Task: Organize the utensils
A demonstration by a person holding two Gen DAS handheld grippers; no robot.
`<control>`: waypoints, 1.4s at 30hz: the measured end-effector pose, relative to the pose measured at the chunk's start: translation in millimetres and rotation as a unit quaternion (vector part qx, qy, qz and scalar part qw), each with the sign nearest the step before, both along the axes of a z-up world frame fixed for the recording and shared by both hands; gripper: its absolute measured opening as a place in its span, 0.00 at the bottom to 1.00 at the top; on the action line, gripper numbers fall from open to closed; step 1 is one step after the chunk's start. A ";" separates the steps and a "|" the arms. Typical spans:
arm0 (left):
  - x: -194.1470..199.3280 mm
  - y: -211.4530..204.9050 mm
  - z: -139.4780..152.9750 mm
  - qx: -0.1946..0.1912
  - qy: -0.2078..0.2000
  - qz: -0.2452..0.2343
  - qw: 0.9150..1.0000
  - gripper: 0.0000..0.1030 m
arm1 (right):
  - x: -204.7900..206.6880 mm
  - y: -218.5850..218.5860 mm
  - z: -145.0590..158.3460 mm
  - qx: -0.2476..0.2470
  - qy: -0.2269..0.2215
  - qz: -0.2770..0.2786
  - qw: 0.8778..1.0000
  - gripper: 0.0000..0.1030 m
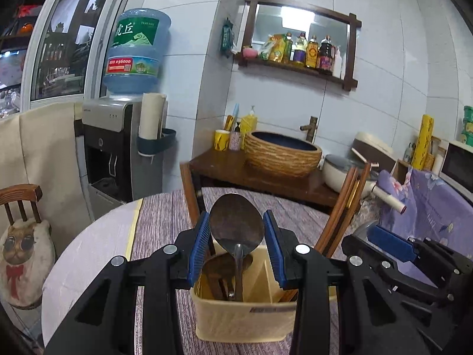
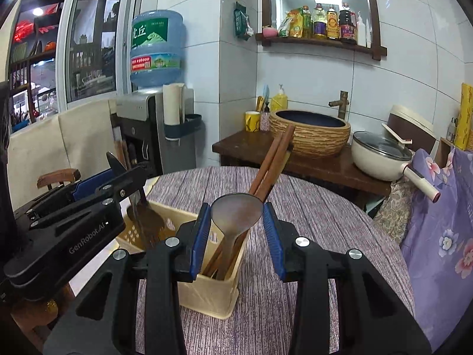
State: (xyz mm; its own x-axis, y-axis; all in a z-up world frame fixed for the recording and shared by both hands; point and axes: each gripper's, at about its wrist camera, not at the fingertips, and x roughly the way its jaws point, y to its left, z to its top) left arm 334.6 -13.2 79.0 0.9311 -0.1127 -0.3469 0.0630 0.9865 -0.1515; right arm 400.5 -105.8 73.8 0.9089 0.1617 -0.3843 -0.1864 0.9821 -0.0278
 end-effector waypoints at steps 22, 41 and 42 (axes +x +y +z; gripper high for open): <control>-76.2 17.8 3.4 0.018 -0.037 -0.014 0.999 0.95 | -73.3 -37.4 -15.5 0.041 -0.017 0.007 0.999 0.75; -234.3 35.3 -95.4 -0.008 0.019 0.016 1.000 0.95 | -253.7 -38.9 -124.0 0.048 -0.028 0.045 0.997 0.94; -240.0 36.6 -98.5 -0.010 0.023 0.017 1.000 0.95 | -260.5 -40.1 -125.1 0.051 -0.030 0.043 0.997 0.94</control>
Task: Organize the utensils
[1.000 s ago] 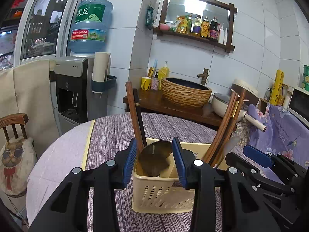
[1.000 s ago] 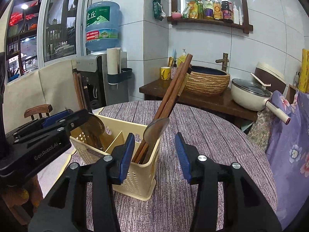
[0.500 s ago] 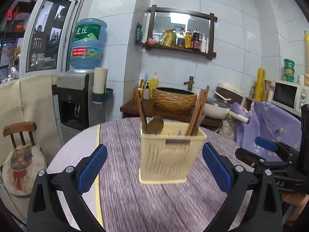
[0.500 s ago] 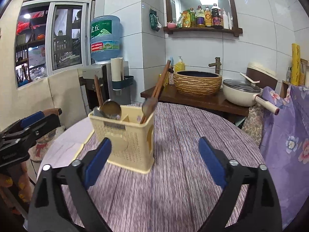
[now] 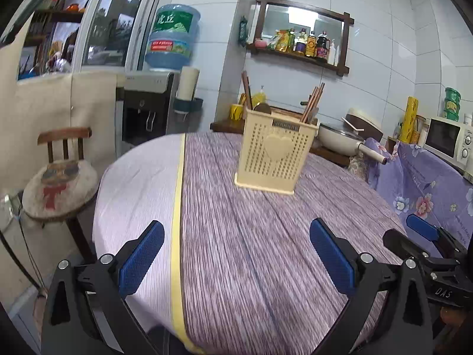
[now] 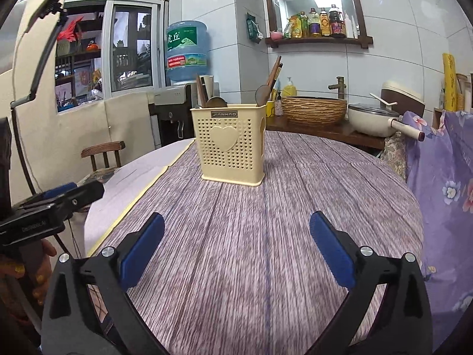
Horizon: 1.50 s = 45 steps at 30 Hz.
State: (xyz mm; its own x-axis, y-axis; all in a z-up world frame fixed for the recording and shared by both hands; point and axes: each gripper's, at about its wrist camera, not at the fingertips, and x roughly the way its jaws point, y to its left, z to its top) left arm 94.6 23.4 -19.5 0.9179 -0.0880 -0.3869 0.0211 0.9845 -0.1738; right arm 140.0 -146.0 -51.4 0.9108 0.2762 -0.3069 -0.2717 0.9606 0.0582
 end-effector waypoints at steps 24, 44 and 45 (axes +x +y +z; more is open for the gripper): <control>-67.5 -1.8 -7.1 0.013 -0.026 0.010 1.000 0.95 | -75.3 -24.0 -11.2 0.044 -0.012 -0.023 0.999 0.94; -70.5 1.1 -8.2 0.003 -0.030 0.011 0.999 0.95 | -75.2 -22.0 -11.0 0.030 -0.016 -0.023 0.999 0.94; -70.1 0.6 -8.3 0.003 -0.030 0.011 0.999 0.95 | -75.5 -21.8 -11.0 0.030 -0.016 -0.022 0.999 0.94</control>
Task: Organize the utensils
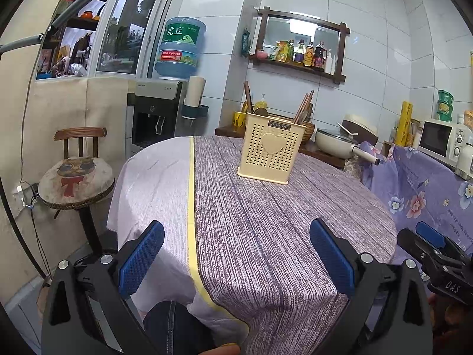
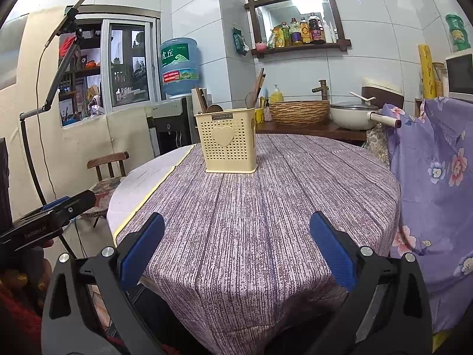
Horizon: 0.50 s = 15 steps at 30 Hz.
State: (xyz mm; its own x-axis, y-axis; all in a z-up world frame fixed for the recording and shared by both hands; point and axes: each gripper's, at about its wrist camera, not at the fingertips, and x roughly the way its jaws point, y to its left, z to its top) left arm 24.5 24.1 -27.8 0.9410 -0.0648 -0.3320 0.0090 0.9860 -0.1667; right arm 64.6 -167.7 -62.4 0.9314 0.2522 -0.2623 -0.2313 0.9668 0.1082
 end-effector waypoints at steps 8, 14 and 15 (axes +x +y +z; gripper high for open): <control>0.1 -0.6 0.2 0.001 -0.001 0.000 1.000 0.95 | 0.5 0.1 -0.5 -0.002 0.002 0.001 1.000 0.94; -0.1 -0.5 0.0 0.001 -0.001 0.001 1.000 0.95 | 0.2 -0.4 -1.2 -0.001 0.003 0.001 1.000 0.94; 0.1 -0.6 -0.1 0.001 -0.001 0.000 1.000 0.95 | 0.0 -0.5 -1.2 -0.001 0.003 0.001 1.000 0.94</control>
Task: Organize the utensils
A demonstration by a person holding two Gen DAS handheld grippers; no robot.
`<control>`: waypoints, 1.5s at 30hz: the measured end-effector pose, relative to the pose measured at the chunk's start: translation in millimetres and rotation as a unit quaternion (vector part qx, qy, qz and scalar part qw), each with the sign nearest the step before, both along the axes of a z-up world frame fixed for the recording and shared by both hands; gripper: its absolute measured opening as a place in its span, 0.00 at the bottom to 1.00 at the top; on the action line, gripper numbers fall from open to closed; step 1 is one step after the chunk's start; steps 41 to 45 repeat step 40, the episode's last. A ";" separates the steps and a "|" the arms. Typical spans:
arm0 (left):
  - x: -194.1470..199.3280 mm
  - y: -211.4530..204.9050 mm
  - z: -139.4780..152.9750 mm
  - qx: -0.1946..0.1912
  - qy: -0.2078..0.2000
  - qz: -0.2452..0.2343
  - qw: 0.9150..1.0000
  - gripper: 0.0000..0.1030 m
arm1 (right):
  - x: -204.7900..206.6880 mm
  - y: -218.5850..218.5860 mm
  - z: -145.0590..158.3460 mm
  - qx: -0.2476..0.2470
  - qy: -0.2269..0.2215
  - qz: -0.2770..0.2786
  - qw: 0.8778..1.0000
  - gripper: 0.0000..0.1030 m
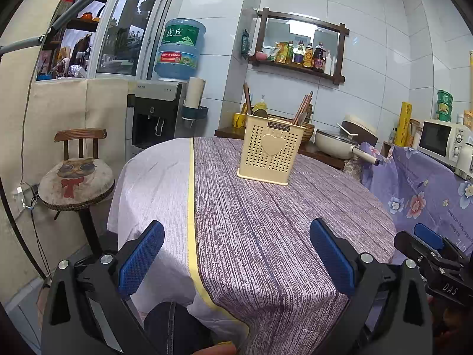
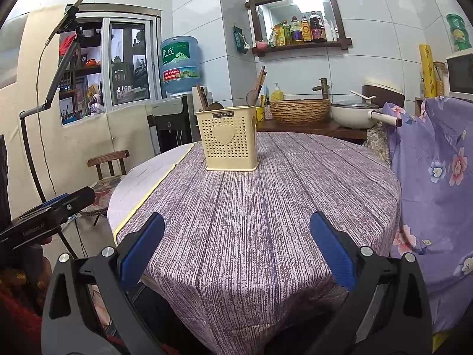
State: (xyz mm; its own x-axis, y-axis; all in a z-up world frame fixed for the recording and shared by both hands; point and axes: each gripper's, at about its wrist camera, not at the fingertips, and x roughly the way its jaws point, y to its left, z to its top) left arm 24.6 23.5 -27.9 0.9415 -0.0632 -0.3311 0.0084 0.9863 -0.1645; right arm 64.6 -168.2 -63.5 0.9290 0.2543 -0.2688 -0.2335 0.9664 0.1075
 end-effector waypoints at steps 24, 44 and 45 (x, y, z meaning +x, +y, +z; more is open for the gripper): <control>-1.5 -2.4 4.2 0.006 0.000 0.000 1.000 0.95 | 1.4 0.7 -2.2 -0.001 0.004 0.003 1.000 0.94; 1.1 -0.8 1.7 0.007 0.005 0.003 1.000 0.95 | 1.9 2.6 -4.3 0.001 0.008 0.004 1.000 0.94; 1.1 -0.8 1.7 0.007 0.005 0.003 1.000 0.95 | 1.9 2.6 -4.3 0.001 0.008 0.004 1.000 0.94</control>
